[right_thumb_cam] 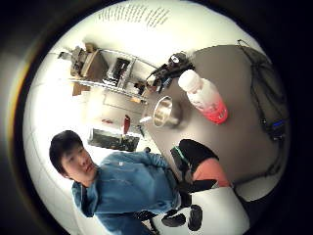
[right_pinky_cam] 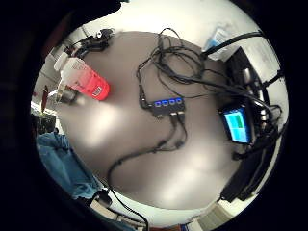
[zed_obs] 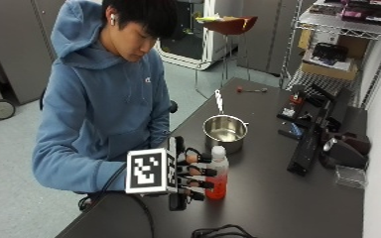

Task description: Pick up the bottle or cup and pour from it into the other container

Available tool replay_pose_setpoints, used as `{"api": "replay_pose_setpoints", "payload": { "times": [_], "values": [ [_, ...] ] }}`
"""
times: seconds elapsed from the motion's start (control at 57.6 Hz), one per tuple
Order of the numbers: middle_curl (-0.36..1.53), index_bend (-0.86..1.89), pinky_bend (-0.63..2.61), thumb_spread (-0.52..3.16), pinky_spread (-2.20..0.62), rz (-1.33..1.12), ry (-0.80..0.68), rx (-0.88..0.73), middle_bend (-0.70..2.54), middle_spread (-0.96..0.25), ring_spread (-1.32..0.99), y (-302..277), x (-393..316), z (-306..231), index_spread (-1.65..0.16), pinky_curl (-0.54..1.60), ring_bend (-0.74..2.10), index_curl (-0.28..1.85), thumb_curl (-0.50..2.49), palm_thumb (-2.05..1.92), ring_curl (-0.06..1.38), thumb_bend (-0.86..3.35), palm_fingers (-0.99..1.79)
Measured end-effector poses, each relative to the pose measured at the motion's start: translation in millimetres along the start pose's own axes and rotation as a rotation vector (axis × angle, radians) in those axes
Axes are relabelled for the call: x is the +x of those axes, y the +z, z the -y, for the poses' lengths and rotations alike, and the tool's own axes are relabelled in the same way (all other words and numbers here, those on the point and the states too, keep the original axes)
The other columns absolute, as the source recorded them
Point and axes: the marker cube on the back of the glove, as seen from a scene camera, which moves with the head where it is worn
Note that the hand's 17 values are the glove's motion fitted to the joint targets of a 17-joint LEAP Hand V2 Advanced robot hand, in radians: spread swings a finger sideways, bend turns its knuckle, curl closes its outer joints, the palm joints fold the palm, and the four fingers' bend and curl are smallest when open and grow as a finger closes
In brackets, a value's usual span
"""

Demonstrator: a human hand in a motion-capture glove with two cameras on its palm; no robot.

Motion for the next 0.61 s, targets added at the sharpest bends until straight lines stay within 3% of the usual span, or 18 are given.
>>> {"api": "replay_pose_setpoints", "payload": {
  "times": [0.608],
  "values": [
    [0.34,0.13,0.69,0.83,0.24,0.27,-0.009,-0.007,0.2,0.01,0.07,107,4,42,-0.38,0.28,0.46,0.2,0.35,0.63,0.29,-0.03,0.07]
  ]
}}
